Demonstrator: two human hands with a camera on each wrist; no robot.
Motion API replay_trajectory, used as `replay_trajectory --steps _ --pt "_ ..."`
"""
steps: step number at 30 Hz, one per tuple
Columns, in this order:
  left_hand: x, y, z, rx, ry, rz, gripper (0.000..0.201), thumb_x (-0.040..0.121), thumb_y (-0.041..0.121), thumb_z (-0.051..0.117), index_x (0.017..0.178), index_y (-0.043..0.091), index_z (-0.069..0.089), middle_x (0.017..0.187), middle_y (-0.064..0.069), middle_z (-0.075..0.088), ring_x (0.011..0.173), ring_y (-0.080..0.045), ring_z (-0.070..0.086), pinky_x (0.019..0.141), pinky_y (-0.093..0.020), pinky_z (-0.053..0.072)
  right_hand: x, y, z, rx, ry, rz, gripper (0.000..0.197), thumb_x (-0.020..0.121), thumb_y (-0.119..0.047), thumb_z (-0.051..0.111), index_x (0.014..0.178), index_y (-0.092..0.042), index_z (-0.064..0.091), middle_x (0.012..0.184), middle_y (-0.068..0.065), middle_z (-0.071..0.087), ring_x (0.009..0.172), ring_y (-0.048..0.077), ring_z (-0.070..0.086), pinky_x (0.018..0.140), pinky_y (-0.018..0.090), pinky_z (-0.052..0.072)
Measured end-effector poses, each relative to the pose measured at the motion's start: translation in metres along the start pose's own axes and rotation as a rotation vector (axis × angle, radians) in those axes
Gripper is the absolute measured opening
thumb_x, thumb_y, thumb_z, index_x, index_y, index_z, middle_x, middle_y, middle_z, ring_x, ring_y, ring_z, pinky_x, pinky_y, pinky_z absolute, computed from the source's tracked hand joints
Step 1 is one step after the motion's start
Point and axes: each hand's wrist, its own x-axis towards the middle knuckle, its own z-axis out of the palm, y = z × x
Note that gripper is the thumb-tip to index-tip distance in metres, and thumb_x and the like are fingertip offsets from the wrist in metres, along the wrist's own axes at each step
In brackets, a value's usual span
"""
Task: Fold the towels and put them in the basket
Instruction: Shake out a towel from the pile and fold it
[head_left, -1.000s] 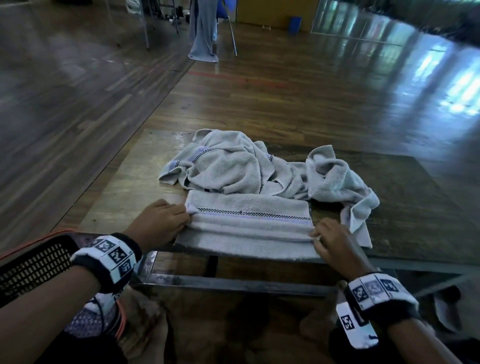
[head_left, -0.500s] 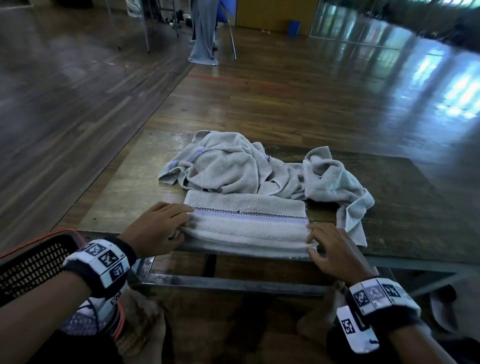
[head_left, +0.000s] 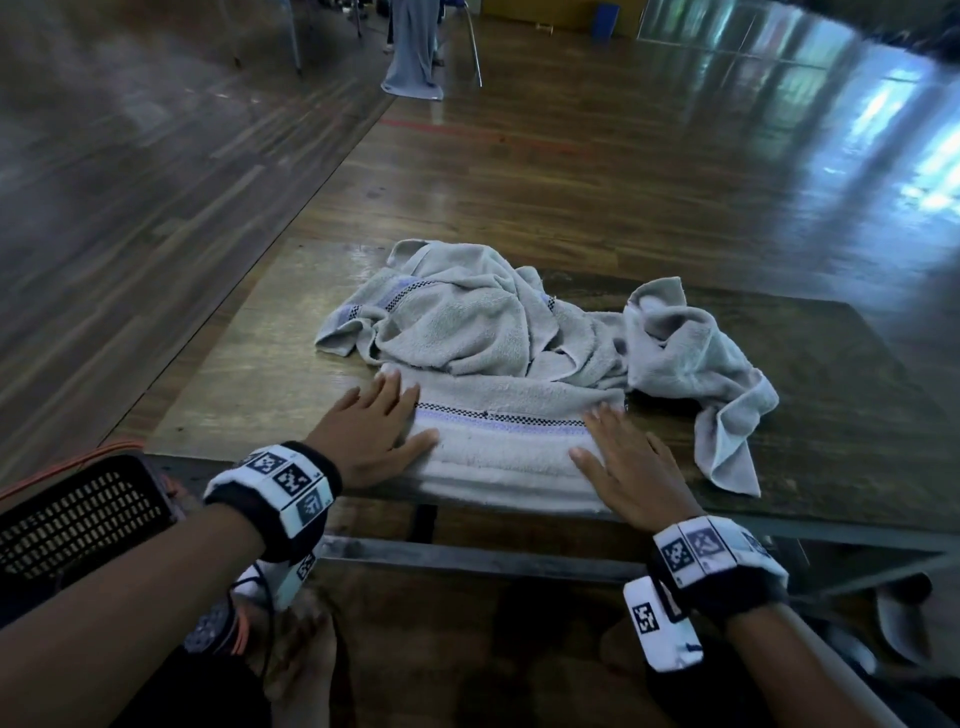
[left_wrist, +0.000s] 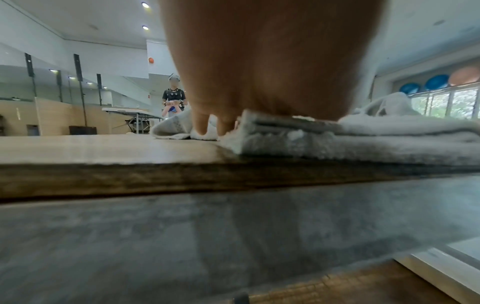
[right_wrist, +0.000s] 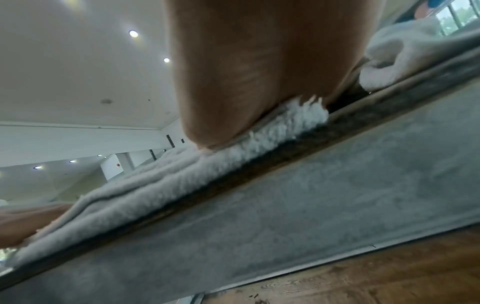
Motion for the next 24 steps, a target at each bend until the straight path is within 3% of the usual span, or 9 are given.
replay_trajectory --steps 10,16,18,20,22,24 --pt "0.042 0.001 0.0 0.019 0.061 -0.125 0.085 0.084 0.071 0.008 0.15 0.019 -0.005 0.158 -0.01 -0.011 0.146 -0.024 -0.009 0.117 -0.052 0.003 0.044 0.0 0.0 -0.026 -0.021 0.089 0.065 0.093 -0.061 0.011 0.149 -0.031 -0.006 0.158 -0.009 -0.014 0.144 0.009 -0.015 0.116 0.051 -0.005" --pt "0.037 -0.005 -0.009 -0.002 0.011 -0.069 0.08 0.088 0.069 0.013 0.15 0.02 0.0 0.159 -0.008 -0.007 0.147 -0.021 -0.008 0.118 -0.049 0.0 0.04 0.008 -0.006 0.095 0.01 -0.009 0.061 0.097 -0.053 0.021 0.15 -0.026 0.008 0.16 -0.004 -0.001 0.146 0.011 -0.006 0.116 0.048 -0.004" --pt "0.028 -0.011 -0.015 -0.016 0.027 0.024 0.072 0.091 0.064 0.017 0.149 0.021 0.012 0.159 -0.006 0.004 0.147 -0.019 -0.001 0.117 -0.047 0.002 0.031 0.012 -0.014 0.21 0.066 -0.061 0.052 0.099 -0.039 0.029 0.148 -0.022 0.021 0.159 0.001 0.012 0.146 0.013 0.003 0.116 0.045 0.001" --pt "0.016 -0.019 -0.02 -0.027 0.119 0.155 0.055 0.093 0.056 0.029 0.138 0.025 0.038 0.153 -0.001 0.029 0.143 -0.016 0.021 0.116 -0.044 0.011 0.019 0.018 -0.023 0.265 0.16 -0.107 0.044 0.096 -0.026 0.041 0.14 -0.019 0.039 0.152 0.004 0.031 0.143 0.016 0.019 0.113 0.039 0.015" --pt "0.003 -0.028 -0.022 -0.019 0.218 0.254 0.037 0.091 0.048 0.045 0.12 0.027 0.055 0.133 0.005 0.052 0.127 -0.016 0.045 0.109 -0.038 0.025 0.006 0.025 -0.031 0.183 0.227 -0.149 0.037 0.086 -0.021 0.053 0.123 -0.021 0.051 0.128 0.0 0.05 0.126 0.019 0.039 0.098 0.032 0.027" --pt "-0.007 -0.036 -0.023 -0.022 0.236 0.275 0.03 0.087 0.043 0.057 0.111 0.027 0.061 0.118 0.007 0.06 0.112 -0.015 0.055 0.098 -0.033 0.035 -0.006 0.029 -0.036 0.07 0.235 -0.185 0.033 0.076 -0.02 0.061 0.107 -0.024 0.054 0.099 -0.01 0.048 0.104 0.017 0.046 0.084 0.029 0.028"
